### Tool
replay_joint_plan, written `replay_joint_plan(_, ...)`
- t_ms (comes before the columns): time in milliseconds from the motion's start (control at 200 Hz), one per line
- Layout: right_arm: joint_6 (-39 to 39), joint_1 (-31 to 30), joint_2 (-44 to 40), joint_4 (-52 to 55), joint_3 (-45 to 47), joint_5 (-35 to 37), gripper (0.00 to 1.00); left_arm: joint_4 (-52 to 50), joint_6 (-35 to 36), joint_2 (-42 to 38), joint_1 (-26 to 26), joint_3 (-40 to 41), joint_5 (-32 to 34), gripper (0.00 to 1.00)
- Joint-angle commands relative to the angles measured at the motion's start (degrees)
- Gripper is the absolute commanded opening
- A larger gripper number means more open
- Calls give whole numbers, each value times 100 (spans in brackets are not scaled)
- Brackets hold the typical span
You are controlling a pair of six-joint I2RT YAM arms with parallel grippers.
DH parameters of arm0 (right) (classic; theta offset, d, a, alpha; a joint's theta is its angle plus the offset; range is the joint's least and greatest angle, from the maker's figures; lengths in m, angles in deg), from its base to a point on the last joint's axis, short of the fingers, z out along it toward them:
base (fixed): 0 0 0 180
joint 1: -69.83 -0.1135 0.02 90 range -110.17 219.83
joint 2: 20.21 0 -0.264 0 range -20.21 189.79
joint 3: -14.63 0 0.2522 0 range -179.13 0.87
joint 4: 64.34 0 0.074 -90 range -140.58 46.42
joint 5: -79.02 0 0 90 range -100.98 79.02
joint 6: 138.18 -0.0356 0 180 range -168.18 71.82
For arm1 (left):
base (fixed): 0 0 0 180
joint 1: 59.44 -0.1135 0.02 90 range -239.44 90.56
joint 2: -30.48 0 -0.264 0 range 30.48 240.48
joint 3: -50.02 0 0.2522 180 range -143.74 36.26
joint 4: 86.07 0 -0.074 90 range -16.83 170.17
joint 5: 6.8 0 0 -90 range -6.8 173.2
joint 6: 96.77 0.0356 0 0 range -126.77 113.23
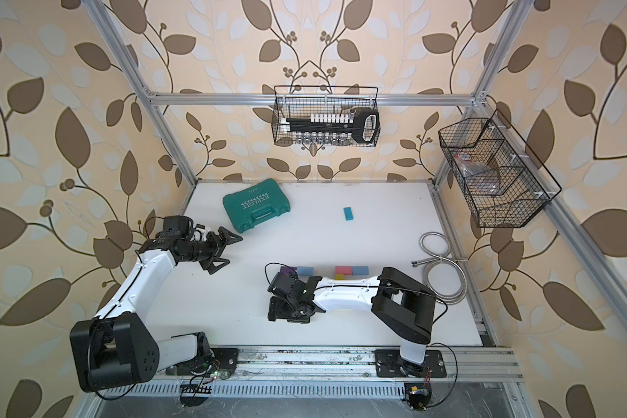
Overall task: Assemble the letter c with building blocks
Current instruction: Assemble the building block at the center of the board.
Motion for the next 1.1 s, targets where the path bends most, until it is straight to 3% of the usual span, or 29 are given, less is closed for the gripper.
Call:
replay_joint_plan(0,-34,50,126,-51,0,-45,84,-80,10,-179,-26,22,-112,99)
replay_joint_plan(210,3,92,9,-16,94,11,84,-88,7,-196,-26,53,-160,99)
replay_joint_plan(385,224,96,-931,546,318,545,84,-177,-210,-531,298,333,-122,99)
replay_joint_plan(645,591,514,-2719,1967,1002,1708,89,-55,-1502,-1679,2542,1326,949,99)
replay_joint_plan(915,1104,1732,-4407,2680,1941,1821,95,279,-2780,-2441,4610,2111,1920,99)
replay_joint_plan(1095,1493,2367,-4712,2865,2070,1610,96,1118,-3554,-2358,5730,2571,2433,99)
